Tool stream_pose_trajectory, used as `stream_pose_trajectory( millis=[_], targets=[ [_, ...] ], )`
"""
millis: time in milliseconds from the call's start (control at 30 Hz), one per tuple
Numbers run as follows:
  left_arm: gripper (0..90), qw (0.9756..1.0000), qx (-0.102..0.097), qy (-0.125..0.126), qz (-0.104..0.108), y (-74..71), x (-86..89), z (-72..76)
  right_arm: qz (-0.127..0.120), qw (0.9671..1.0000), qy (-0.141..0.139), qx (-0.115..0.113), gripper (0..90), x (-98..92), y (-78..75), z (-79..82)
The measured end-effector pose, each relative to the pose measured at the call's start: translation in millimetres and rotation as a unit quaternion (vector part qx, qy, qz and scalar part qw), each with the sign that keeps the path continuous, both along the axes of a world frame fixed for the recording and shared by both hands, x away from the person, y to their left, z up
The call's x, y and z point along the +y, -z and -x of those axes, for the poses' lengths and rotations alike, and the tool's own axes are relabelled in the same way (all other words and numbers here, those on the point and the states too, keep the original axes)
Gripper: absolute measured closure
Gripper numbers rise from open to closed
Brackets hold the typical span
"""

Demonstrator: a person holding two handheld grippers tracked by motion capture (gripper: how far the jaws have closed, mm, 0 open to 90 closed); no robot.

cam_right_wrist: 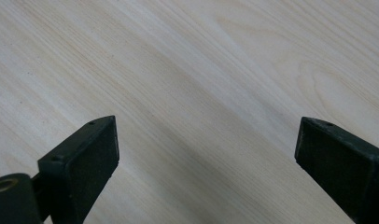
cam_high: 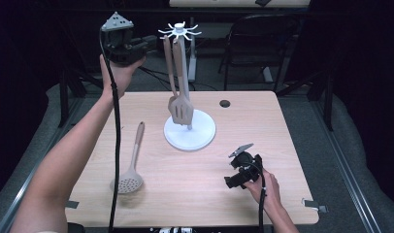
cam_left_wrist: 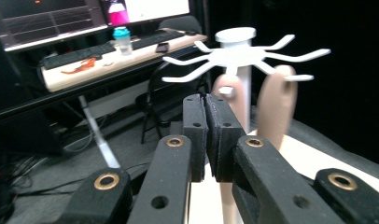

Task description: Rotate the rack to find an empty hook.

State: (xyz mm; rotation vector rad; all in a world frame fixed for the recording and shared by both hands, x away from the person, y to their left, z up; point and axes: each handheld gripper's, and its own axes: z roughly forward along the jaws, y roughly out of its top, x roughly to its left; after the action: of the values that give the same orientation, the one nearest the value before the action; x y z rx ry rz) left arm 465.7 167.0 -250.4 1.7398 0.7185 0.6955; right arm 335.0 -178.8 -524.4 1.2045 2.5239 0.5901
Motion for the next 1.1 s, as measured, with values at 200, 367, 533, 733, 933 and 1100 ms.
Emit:
stream_pose_trajectory(
  millis=[200,367,533,733,933,1100],
  targets=[
    [86.7,0.9997,-0.011,0.020,-0.007,-5.6,-9.9,8.8,0.012,0.9999,-0.006,0.004,6.0,0.9,-1.2,-0.6],
    [86.5,0.9996,-0.013,0.011,-0.023,-7.3,-17.6,4.0,0.011,0.9999,-0.003,0.002,6.0,0.3,-0.9,-0.4],
    [86.8,0.9997,-0.009,-0.003,-0.023,-7.5,-17.4,-5.4,-0.002,1.0000,0.001,0.000,6.0,-0.1,0.2,0.1],
    [86.9,0.9996,-0.003,-0.017,-0.022,-5.6,-15.9,-14.2,-0.001,1.0000,0.000,-0.001,6.1,-0.2,0.1,0.1],
    [87.0,0.9995,0.002,-0.026,-0.018,-5.7,-14.9,-21.1,0.005,1.0000,-0.004,0.005,6.0,-0.3,-0.8,-0.5],
    [87.0,0.9994,0.004,-0.029,-0.020,-5.5,-14.5,-23.9,0.008,1.0000,-0.004,0.005,6.1,-0.5,-0.8,-0.7]
  ],
)
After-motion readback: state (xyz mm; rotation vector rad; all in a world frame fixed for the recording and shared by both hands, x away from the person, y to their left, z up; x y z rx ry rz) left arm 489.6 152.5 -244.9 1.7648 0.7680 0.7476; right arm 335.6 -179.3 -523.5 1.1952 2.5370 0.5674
